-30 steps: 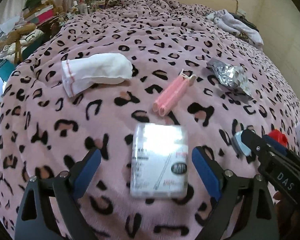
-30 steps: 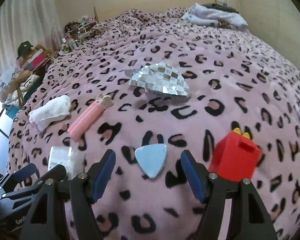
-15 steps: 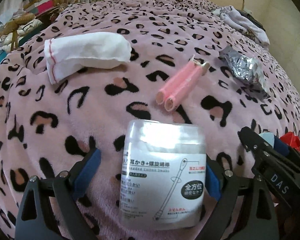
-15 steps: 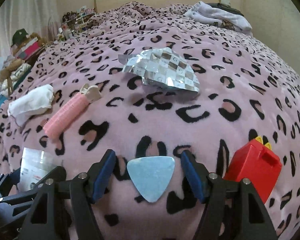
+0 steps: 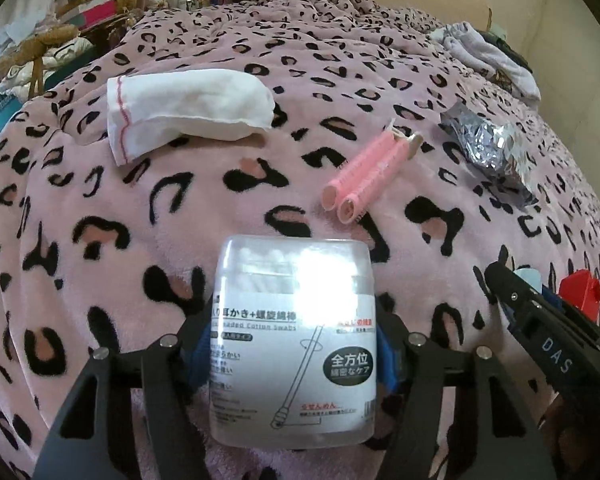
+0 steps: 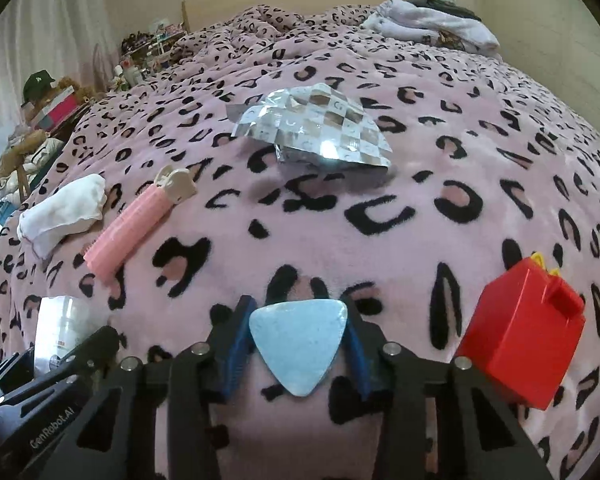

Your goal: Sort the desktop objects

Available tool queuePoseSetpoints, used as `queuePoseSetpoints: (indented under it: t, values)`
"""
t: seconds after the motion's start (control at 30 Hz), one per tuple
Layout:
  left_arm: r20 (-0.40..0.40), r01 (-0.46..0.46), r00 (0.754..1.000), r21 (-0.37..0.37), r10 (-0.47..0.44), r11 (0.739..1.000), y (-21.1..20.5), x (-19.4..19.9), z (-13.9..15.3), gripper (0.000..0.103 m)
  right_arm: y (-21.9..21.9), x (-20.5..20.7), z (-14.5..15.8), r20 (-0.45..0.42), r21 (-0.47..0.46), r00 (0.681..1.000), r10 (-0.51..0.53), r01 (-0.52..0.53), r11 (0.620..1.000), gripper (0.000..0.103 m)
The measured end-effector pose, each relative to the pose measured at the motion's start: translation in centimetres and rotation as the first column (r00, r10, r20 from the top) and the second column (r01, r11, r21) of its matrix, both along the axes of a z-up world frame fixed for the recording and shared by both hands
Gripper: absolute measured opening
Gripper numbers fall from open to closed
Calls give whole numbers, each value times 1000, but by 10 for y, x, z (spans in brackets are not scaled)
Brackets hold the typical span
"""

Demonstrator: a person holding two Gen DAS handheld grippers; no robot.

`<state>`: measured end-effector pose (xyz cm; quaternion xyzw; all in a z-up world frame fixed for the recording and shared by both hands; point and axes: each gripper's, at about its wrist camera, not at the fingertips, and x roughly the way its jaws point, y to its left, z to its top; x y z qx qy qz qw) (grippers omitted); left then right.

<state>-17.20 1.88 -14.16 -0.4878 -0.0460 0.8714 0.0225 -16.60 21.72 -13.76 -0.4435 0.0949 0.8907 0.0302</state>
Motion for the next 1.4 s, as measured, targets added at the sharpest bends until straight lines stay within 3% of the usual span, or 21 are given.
queuePoseSetpoints:
  t: [0.2, 0.53, 0.83, 1.4]
  values:
    - [1, -2, 1000, 8, 2, 1000, -7, 8, 8, 64, -5, 9, 8, -12, -25, 1000, 2, -2, 1000, 43]
    - [-20, 22, 1000, -40, -23, 999, -18, 41, 38, 64, -27, 39, 23, -6, -49, 999, 49, -49, 998, 43]
    - [-31, 33, 999, -76, -36, 997, -24, 68, 62, 64, -36, 66, 53, -15, -54, 997, 78, -79, 995, 43]
    - [-78, 93, 992, -75, -99, 993, 4, 105, 117, 64, 0, 126, 118, -42, -28, 999, 3, -4, 1000, 43]
